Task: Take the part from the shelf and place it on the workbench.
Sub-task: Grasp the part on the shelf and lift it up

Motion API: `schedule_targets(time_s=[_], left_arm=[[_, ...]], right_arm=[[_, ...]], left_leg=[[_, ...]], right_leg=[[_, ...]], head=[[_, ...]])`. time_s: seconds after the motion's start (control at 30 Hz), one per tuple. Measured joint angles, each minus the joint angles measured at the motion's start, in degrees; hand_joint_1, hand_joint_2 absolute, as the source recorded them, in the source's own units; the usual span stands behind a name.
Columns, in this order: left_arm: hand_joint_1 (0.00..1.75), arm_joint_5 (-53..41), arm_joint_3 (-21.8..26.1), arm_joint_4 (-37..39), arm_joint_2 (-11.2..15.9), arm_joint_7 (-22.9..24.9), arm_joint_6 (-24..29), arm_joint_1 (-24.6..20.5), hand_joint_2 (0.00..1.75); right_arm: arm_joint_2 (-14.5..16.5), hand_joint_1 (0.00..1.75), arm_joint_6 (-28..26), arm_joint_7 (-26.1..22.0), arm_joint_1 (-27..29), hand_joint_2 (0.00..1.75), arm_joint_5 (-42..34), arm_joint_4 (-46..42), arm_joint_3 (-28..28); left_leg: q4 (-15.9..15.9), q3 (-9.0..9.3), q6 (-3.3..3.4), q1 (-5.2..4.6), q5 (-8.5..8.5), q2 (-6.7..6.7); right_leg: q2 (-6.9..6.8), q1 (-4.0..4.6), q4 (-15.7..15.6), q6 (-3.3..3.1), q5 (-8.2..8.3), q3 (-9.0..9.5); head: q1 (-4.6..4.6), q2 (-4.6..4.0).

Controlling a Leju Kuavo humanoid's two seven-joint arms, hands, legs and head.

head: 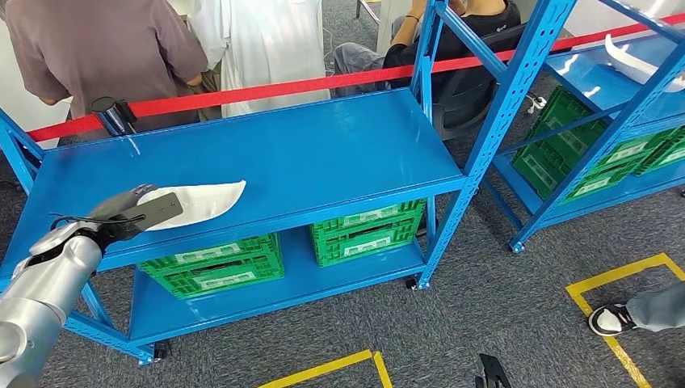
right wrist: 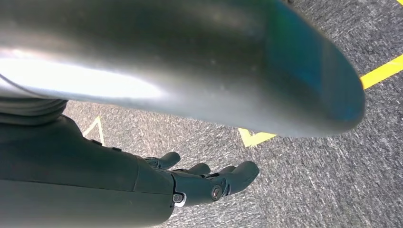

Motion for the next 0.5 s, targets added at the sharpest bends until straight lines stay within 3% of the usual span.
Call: schedule_targets(time_s=[0.5], left_arm=[[0.0, 1.11, -0.62, -0.01, 0.07, -0.43, 0.2, 0.71, 0.0]], right_arm=[[0.0, 0.0, -0.16, 0.01, 0.02, 0.0, 0.17, 0.0, -0.37]], left_leg=[[0.0, 0.0, 0.0, 0.0, 0.0, 0.0]], right_leg=[[0.0, 0.0, 0.0, 0.0, -0.01, 0.0]], head=[[0.0, 0.0]])
